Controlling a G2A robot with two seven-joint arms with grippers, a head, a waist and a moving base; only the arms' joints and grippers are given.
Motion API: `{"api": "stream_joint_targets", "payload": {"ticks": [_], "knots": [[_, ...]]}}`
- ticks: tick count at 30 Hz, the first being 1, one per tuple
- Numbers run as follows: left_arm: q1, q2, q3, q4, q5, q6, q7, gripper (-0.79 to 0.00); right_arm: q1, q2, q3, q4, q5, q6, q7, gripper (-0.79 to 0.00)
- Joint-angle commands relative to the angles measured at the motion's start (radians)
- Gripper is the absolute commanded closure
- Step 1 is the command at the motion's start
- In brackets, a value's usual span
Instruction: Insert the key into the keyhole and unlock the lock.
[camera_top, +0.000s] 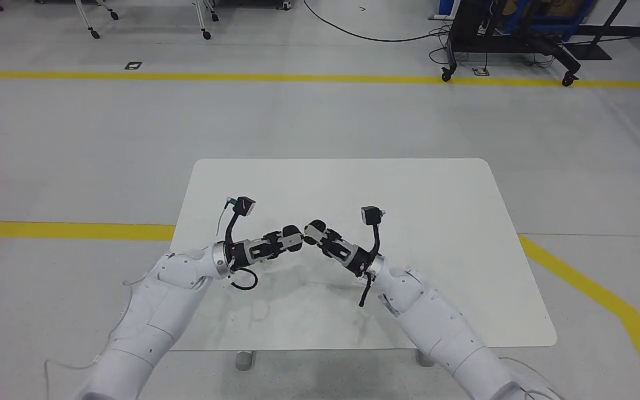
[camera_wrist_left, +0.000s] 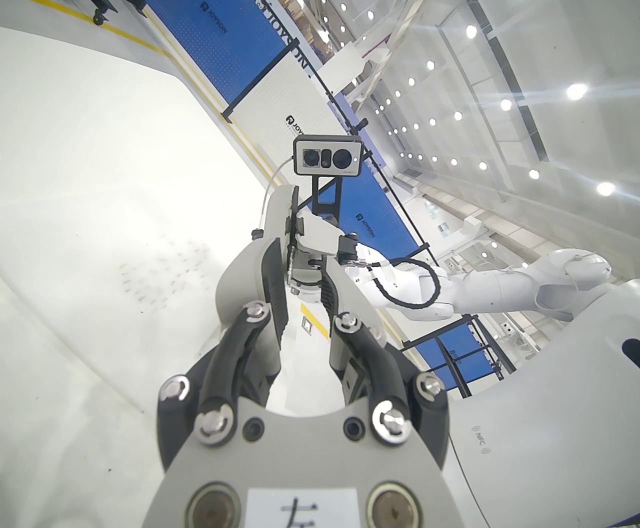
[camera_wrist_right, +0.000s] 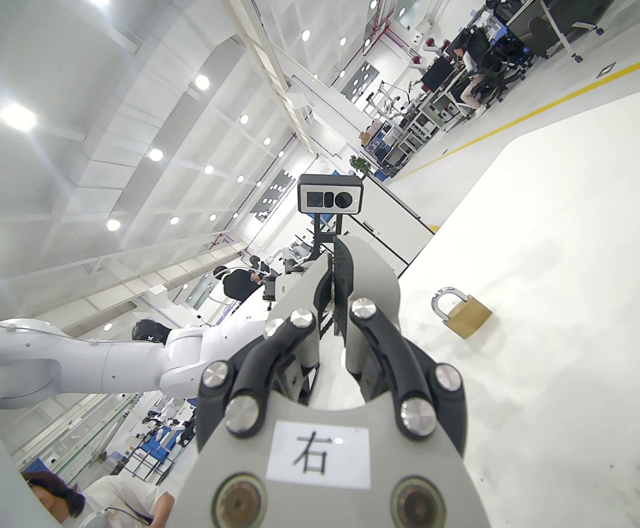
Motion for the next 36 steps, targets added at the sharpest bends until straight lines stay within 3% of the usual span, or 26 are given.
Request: {"api": "stream_joint_targets", "payload": {"ticks": [1,8,9,10,11,31,36], "knots": [[-0.001,0.000,0.002,0.003,0.003,0.000,0.000,0.000,0.000,-0.001,0.002,0.001,-0.004,-0.001,0.000,0.000],[-0.005,0.001,0.007,0.005,0.041,0.003,0.024,0.000,-0.004,-0.003,0.004,-0.003,-0.008,-0.003,0.007,0.000],[-0.005,0.000,0.008,0.005,0.047,0.005,0.032,0.000,-0.004,-0.003,0.005,-0.004,-0.007,-0.003,0.008,-0.065],[-0.004,0.000,0.008,0.004,0.052,0.005,0.040,0.000,-0.005,-0.004,0.006,-0.005,-0.007,-0.002,0.010,-0.363],[-0.004,0.000,0.007,0.004,0.054,0.004,0.048,0.000,-0.005,-0.004,0.008,-0.006,-0.008,-0.003,0.010,-0.785],[-0.008,0.004,-0.014,0.018,0.020,0.026,0.066,0.000,-0.006,-0.003,0.023,-0.011,-0.016,-0.006,-0.018,-0.785],[0.005,0.007,-0.013,-0.018,0.061,0.057,0.077,0.000,-0.010,0.009,0.048,-0.018,-0.062,0.084,0.024,-0.785]]}}
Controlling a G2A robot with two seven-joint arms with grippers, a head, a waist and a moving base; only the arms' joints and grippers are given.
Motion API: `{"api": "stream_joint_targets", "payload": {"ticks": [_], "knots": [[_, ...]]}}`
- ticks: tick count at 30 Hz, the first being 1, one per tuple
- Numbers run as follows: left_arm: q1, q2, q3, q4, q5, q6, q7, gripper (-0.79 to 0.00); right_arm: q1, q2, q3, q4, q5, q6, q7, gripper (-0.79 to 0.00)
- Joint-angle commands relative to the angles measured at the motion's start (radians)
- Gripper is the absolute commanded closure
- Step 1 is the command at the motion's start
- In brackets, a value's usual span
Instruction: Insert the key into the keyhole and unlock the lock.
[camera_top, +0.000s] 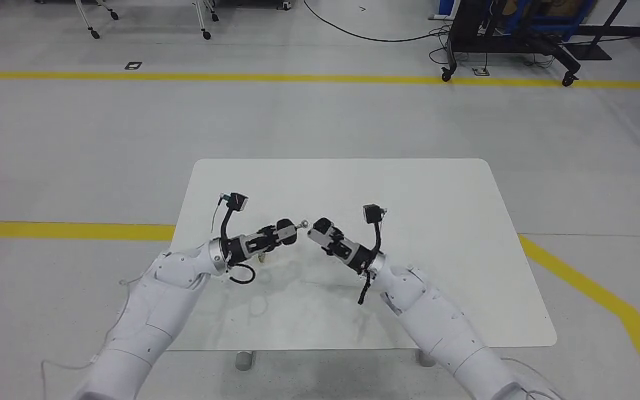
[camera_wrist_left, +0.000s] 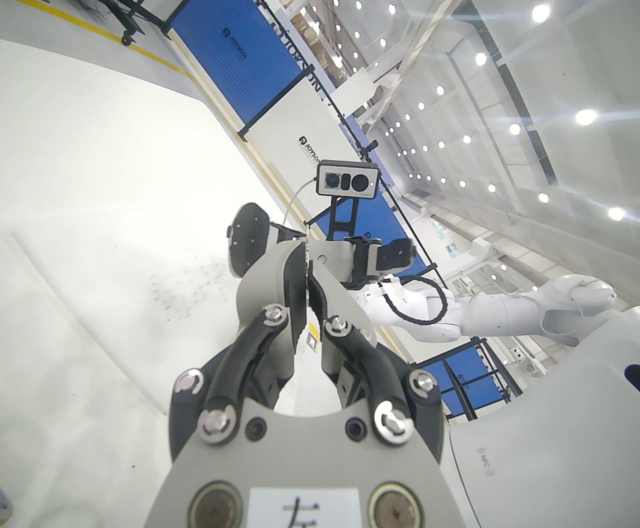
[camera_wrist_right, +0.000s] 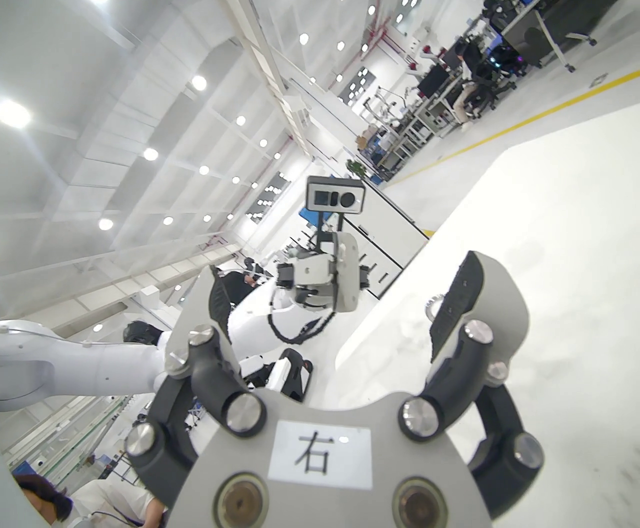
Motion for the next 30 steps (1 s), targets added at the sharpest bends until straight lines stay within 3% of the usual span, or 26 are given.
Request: {"api": "stream_joint_targets", "payload": {"ticks": [1,6,9,10,12,13,24,30], "knots": [[0.004,0.003,-0.001,-0.017,0.018,0.009,-0.010,0.000,-0.007,0.008,0.021,-0.006,0.033,0.015,0.039,-0.785],[-0.002,0.008,0.018,-0.017,-0.047,0.106,-0.147,0.000,-0.022,0.047,0.090,-0.030,0.202,0.063,0.336,-0.785],[-0.018,0.010,0.024,-0.012,-0.035,0.103,-0.206,0.000,-0.043,0.070,0.136,-0.069,0.309,0.108,0.493,-0.785],[-0.020,0.011,0.026,-0.015,-0.034,0.094,-0.221,0.000,-0.049,0.076,0.148,-0.082,0.340,0.120,0.534,-0.727],[-0.022,0.013,0.033,-0.023,-0.023,0.094,-0.224,0.000,-0.059,0.084,0.164,-0.100,0.389,0.139,0.601,-0.465],[-0.022,0.014,0.036,-0.026,-0.020,0.094,-0.224,0.000,-0.062,0.087,0.168,-0.105,0.406,0.147,0.627,-0.391],[-0.020,0.030,0.067,-0.052,-0.022,0.096,-0.226,0.000,-0.034,0.079,0.099,-0.067,0.470,0.195,0.738,-0.363],[-0.024,0.037,0.084,-0.056,-0.022,0.090,-0.220,0.000,-0.014,0.075,0.080,-0.034,0.505,0.184,0.767,-0.259]]}}
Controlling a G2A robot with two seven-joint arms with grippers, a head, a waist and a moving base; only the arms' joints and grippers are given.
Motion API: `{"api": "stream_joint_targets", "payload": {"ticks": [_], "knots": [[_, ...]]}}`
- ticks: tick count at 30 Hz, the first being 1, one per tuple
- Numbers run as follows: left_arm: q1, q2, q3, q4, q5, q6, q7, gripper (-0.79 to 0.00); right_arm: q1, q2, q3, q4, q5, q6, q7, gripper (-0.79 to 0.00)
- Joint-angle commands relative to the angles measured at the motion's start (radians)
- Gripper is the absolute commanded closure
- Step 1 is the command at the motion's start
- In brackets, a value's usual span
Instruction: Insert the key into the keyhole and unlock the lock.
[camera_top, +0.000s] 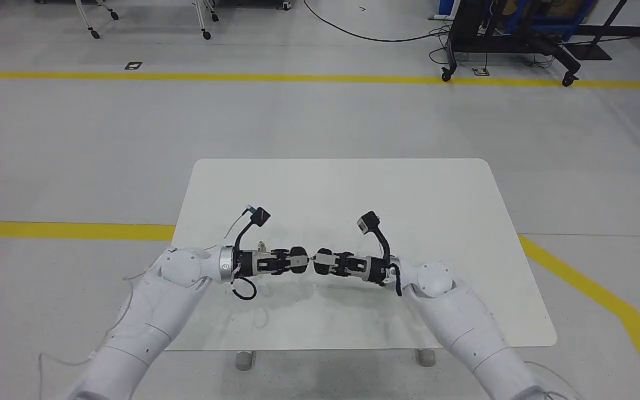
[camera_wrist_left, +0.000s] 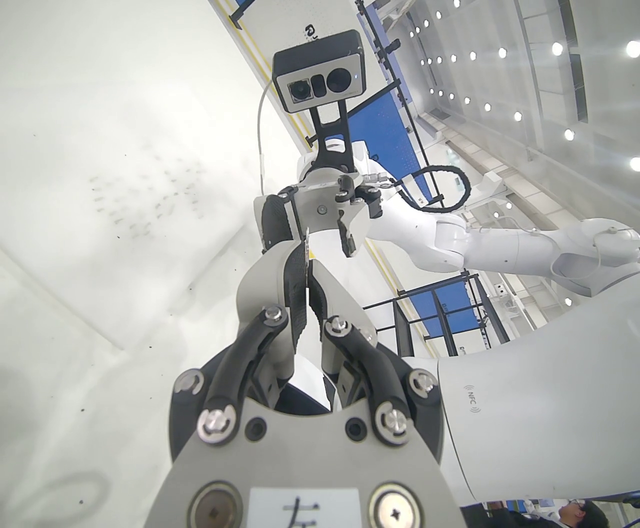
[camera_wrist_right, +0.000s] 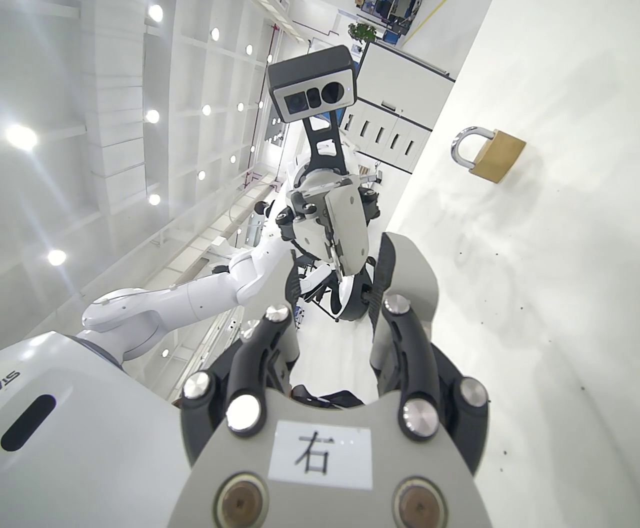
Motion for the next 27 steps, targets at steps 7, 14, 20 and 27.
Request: {"api": "stream_joint_targets", "payload": {"ticks": [7,14,20,27], "knots": [[-0.006,0.009,0.022,-0.003,-0.006,-0.004,0.004,0.000,0.011,0.000,-0.010,0.019,0.000,-0.008,-0.003,-0.200],[-0.012,0.015,0.037,-0.003,-0.008,-0.012,0.012,0.000,0.012,0.000,-0.015,0.021,0.004,-0.010,-0.009,-0.043],[-0.017,0.019,0.043,0.009,-0.014,-0.017,0.017,-0.209,0.012,0.001,-0.019,0.020,0.009,-0.013,-0.006,0.000],[-0.026,0.017,0.038,0.030,-0.006,-0.019,0.047,-0.785,0.012,0.005,-0.008,0.020,0.011,-0.028,-0.029,0.000]]}}
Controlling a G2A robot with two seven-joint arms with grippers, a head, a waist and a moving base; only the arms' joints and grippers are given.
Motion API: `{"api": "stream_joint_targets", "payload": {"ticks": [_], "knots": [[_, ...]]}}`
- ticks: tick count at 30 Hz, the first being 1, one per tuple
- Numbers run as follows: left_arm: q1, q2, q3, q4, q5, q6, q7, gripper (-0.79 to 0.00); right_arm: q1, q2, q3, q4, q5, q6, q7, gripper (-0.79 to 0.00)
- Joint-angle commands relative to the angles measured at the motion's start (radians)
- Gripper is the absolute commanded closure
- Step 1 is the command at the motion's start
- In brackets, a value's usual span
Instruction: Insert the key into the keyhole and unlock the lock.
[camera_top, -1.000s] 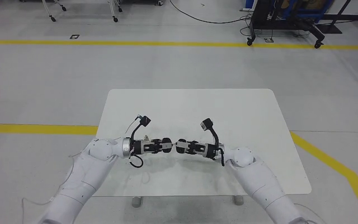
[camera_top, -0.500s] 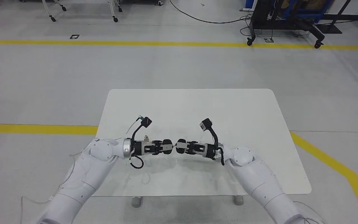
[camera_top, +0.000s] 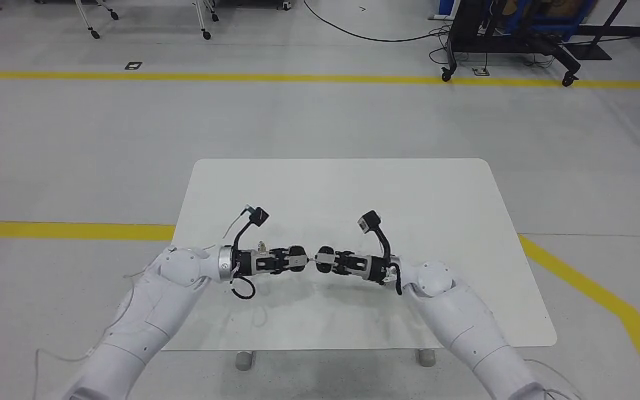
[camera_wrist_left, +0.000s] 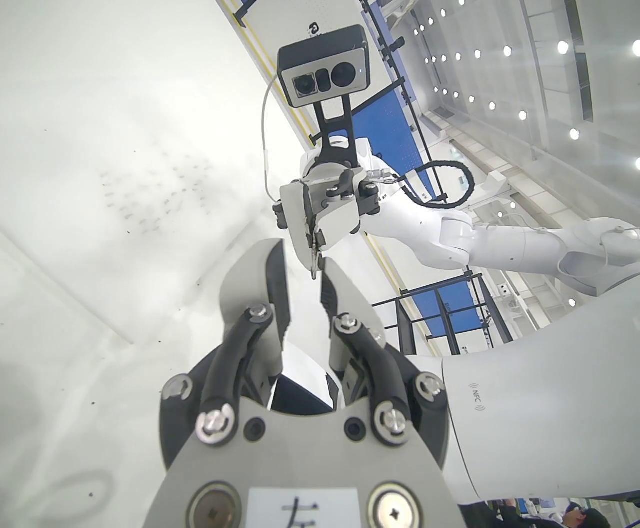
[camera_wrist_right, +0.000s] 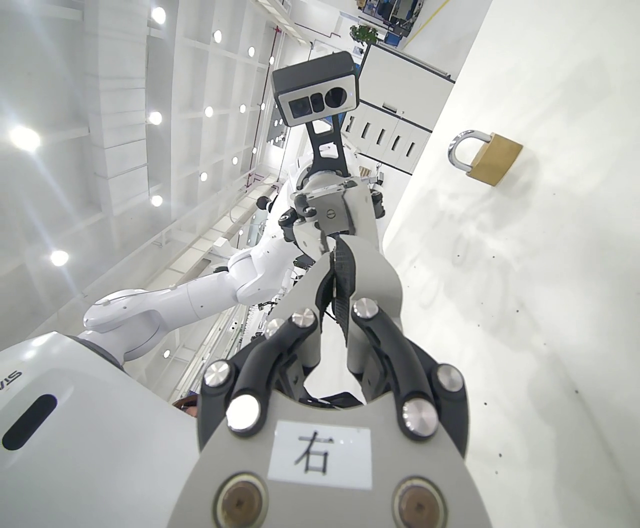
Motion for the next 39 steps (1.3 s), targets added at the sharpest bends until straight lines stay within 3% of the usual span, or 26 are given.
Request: {"api": "stream_joint_targets", "payload": {"ticks": [1,10,17,21,24,32,39], "knots": [[-0.001,0.000,-0.007,0.005,0.009,-0.004,0.020,-0.785,0.001,0.002,0.009,0.002,-0.005,-0.010,-0.014,0.000],[0.002,0.019,-0.089,-0.005,0.121,-0.048,0.142,-0.785,-0.019,0.032,0.156,0.034,0.041,-0.126,-0.133,0.000],[0.082,0.055,-0.244,-0.113,0.457,-0.088,0.421,-0.785,-0.031,0.043,0.210,0.049,0.040,-0.143,-0.190,0.000],[0.141,0.070,-0.295,-0.209,0.811,0.031,0.548,-0.785,-0.031,0.043,0.210,0.049,0.040,-0.143,-0.190,0.000],[0.185,0.071,-0.271,-0.278,1.077,0.136,0.615,-0.785,-0.031,0.043,0.210,0.049,0.040,-0.143,-0.190,0.000],[0.196,0.074,-0.239,-0.285,1.240,0.141,0.576,-0.785,-0.031,0.043,0.210,0.049,0.040,-0.143,-0.190,0.000],[0.189,0.067,-0.186,-0.291,1.308,0.170,0.518,-0.683,-0.031,0.043,0.210,0.049,0.040,-0.143,-0.190,0.000]]}}
